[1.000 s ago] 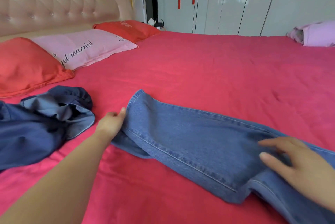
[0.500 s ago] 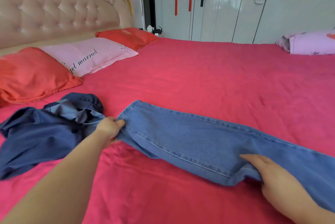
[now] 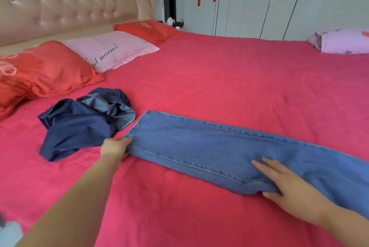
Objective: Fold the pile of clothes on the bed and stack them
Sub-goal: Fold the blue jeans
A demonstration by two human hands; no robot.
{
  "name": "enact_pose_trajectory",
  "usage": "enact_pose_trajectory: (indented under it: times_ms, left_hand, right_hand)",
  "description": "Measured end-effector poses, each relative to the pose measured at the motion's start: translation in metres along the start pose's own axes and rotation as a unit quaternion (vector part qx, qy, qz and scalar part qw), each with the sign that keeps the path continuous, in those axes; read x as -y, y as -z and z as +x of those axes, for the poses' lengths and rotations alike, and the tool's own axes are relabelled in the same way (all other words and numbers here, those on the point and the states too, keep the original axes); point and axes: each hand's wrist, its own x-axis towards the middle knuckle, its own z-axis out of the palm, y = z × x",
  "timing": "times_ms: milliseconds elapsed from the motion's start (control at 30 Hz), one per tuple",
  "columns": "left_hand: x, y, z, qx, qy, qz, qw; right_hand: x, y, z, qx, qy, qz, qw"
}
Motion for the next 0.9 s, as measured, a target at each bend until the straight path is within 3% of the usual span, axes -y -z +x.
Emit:
enact_pose_trajectory:
  times_ms: [67, 167, 267, 367, 433, 567, 633, 700, 800, 900]
  left_hand:
    - [0.004, -0.009, -0.005, 0.023, 0.038, -0.1, 0.994]
    - [0.009, -0.023, -0.008, 0.056, 0.094, -0.166, 0.98]
    - [0.004, -0.027, -0.005, 0.002, 0.07, -0.178, 0.982]
    - [-0.009, -0.027, -0.001, -0.032, 0.023, -0.173, 0.984]
    - [-0.011, -0.028, 0.0, -0.034, 0.037, -0.2, 0.978]
    - [-0.006, -0.035, -0.008, 0.058, 0.131, -0.281, 0.949]
    - [-0.005, -0.036, -0.009, 0.074, 0.131, -0.301, 0.942]
    - [-0.007, -0.038, -0.01, 0.094, 0.119, -0.327, 0.933]
    - [-0.019, -0.043, -0.012, 0.128, 0.084, -0.332, 0.931]
    - [-0.037, -0.055, -0.023, 0.173, 0.014, -0.332, 0.927]
  right_hand:
    - [0.0, -0.003, 0.001, -0.05, -0.049, 0.023, 0.997]
    - [0.003, -0.015, -0.007, -0.049, -0.116, 0.015, 0.992]
    - [0.002, -0.02, -0.011, -0.043, -0.123, -0.012, 0.991]
    - [0.006, -0.01, -0.006, 0.014, -0.106, -0.071, 0.992]
    - [0.015, -0.002, -0.001, 0.036, -0.092, -0.05, 0.994]
    - [0.036, -0.003, 0.017, -0.087, -0.076, 0.026, 0.993]
    - [0.049, -0.016, 0.023, -0.039, -0.071, -0.022, 0.996]
    - [0.056, -0.035, 0.026, 0.057, -0.074, -0.068, 0.993]
    - [0.061, -0.031, 0.034, 0.092, -0.093, -0.056, 0.99]
    - [0.069, -0.018, 0.047, -0.035, -0.092, 0.001, 0.995]
